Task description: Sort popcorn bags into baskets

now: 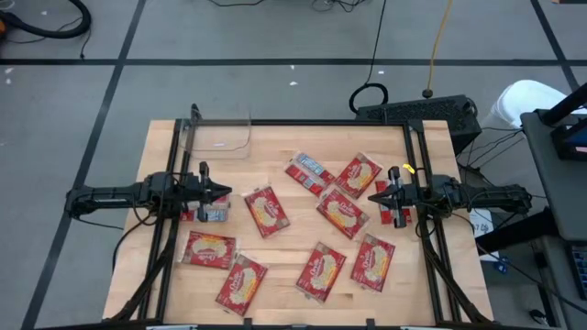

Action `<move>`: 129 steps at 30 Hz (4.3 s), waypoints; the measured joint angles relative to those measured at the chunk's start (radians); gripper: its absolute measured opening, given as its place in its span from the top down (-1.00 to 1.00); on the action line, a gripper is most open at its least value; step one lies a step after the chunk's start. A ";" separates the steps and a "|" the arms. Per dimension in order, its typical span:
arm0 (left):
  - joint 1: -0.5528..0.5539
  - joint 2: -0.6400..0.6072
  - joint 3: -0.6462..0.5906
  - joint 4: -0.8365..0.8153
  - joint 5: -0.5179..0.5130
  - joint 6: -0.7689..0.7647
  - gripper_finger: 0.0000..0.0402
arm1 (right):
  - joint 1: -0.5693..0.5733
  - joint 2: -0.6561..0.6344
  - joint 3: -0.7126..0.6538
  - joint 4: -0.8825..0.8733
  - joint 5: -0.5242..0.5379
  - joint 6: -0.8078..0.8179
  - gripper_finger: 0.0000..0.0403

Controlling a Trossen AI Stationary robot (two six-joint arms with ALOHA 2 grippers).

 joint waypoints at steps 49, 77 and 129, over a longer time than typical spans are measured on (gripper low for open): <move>0.000 0.000 -0.001 0.072 -0.001 -0.033 0.84 | 0.000 0.000 0.000 0.000 0.000 0.000 1.00; -0.001 0.347 0.736 -0.368 0.006 -0.206 0.84 | 0.000 0.000 0.000 0.006 0.060 0.252 1.00; -0.194 0.910 0.980 -0.534 -0.161 -0.098 0.84 | 0.020 0.761 0.908 -0.401 0.260 0.418 1.00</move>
